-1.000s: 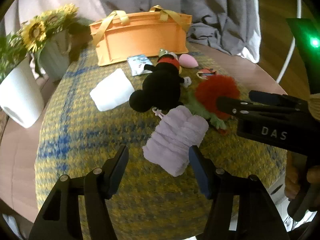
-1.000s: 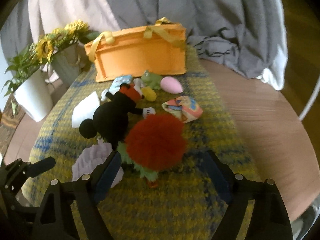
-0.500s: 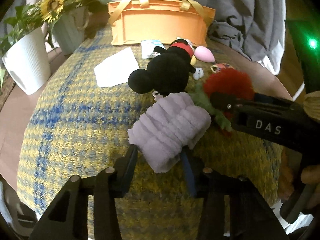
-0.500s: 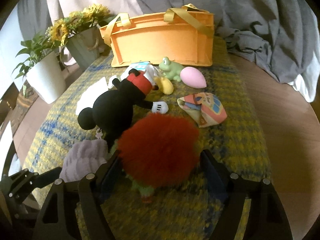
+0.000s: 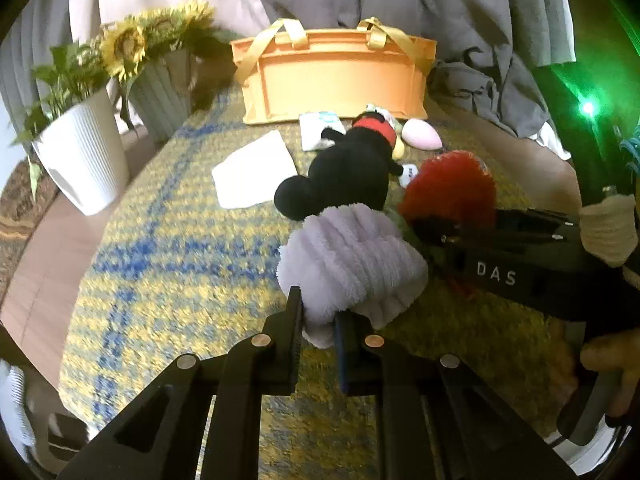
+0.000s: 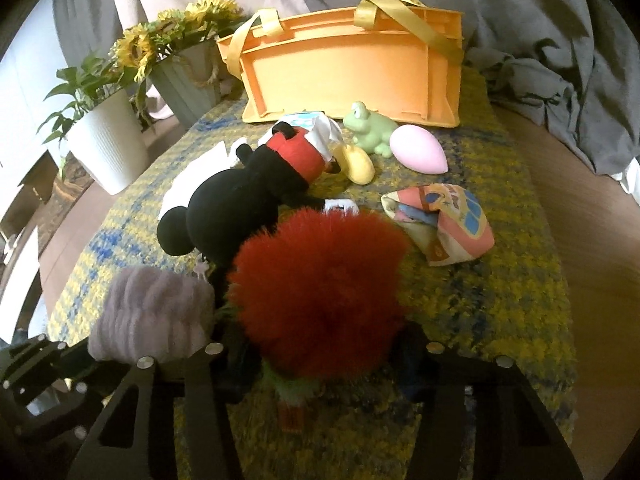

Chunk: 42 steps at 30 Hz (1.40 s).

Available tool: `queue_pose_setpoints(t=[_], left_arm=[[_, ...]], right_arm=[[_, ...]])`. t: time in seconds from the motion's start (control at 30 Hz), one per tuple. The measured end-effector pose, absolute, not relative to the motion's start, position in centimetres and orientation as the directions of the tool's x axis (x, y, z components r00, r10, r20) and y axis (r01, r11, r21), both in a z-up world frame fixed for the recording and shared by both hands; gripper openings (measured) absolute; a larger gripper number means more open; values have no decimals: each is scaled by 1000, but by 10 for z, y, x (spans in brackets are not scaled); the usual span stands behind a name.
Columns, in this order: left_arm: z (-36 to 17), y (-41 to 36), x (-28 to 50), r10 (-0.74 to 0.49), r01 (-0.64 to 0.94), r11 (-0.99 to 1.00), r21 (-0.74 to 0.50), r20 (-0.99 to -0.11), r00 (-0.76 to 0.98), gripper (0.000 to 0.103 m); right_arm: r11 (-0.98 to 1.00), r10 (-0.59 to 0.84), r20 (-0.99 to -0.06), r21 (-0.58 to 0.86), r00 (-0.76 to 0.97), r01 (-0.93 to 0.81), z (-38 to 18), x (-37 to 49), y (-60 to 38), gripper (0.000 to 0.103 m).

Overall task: Organize soft objects
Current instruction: 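Lift the sock and pompom and carry both toward the orange crate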

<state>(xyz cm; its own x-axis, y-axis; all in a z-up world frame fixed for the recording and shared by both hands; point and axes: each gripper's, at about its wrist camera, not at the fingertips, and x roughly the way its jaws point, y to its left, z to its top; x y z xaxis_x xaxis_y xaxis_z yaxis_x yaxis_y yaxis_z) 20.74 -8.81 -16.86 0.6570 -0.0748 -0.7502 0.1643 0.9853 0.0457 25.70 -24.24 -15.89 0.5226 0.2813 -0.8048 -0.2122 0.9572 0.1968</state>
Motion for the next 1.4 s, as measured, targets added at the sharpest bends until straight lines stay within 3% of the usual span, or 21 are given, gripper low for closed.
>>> queue_pose_setpoints(t=[0.7,1.4], left_arm=[[-131,-76,214,-87,178,982,60,-694,715,14],[-62,-61,231,-169,200,980,2,-530,831,14]], right_arm=[[965,262,-733,187,628,-183,-137,241,-241,35],[984,165,-582,147,797,-96,-45,233,-246,36]])
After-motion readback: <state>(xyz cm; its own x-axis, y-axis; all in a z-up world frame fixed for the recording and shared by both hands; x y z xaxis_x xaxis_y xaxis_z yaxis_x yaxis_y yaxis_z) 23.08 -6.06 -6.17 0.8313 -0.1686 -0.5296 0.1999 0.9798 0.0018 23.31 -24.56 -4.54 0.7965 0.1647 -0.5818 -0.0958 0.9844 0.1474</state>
